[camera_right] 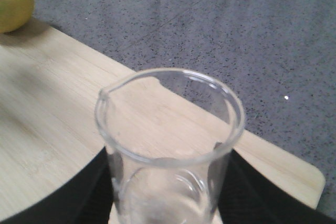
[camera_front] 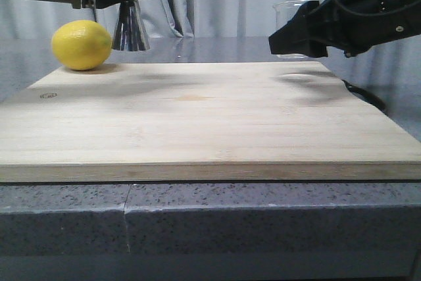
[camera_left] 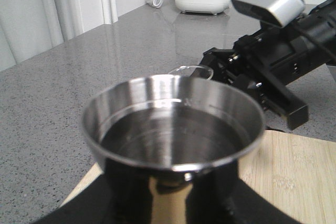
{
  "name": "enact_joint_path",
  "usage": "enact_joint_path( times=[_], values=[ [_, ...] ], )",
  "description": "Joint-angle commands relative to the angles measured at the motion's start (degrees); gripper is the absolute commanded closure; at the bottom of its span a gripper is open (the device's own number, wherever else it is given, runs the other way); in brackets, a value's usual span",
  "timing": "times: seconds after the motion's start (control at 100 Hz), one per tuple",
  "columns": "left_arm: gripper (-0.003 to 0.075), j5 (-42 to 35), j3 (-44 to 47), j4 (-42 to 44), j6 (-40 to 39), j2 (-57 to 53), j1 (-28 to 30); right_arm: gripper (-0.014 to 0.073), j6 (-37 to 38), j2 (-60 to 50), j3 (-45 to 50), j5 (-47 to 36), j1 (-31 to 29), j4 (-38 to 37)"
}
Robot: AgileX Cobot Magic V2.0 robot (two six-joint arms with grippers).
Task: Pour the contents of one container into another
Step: 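Lower the empty beaker onto the board and open the right gripper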
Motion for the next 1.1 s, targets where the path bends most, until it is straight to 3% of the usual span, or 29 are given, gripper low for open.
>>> enact_joint_path(
  times=[0.0,0.37,0.69,0.87,1.09],
  values=[
    [0.0514,5.1,-1.8,-5.7,-0.5,-2.9,-0.6,0.0271,-1.8,-0.6,-2.7,-4.1,-0.3,1.1],
    [0.0514,5.1,-1.8,-5.7,-0.5,-2.9,-0.6,0.0258,-6.6,1.9,-3.4,-2.5,-0.3,0.7],
    [0.0514,5.1,-1.8,-5.7,-0.5,-2.9,-0.6,0.0107,-6.0,1.6,-3.4,-0.4,-0.3,0.8],
    [0.0514,5.1,-1.8,-5.7,-0.5,-2.9,-0.6,-0.0001,6.8,-2.8,-3.4,6.8,0.1,-1.5],
    [0.0514,5.1,-1.8,-5.7,-0.5,-2.9,-0.6,-0.0004,33.5,-10.0,-1.1,11.1,1.3,-23.1]
  ],
)
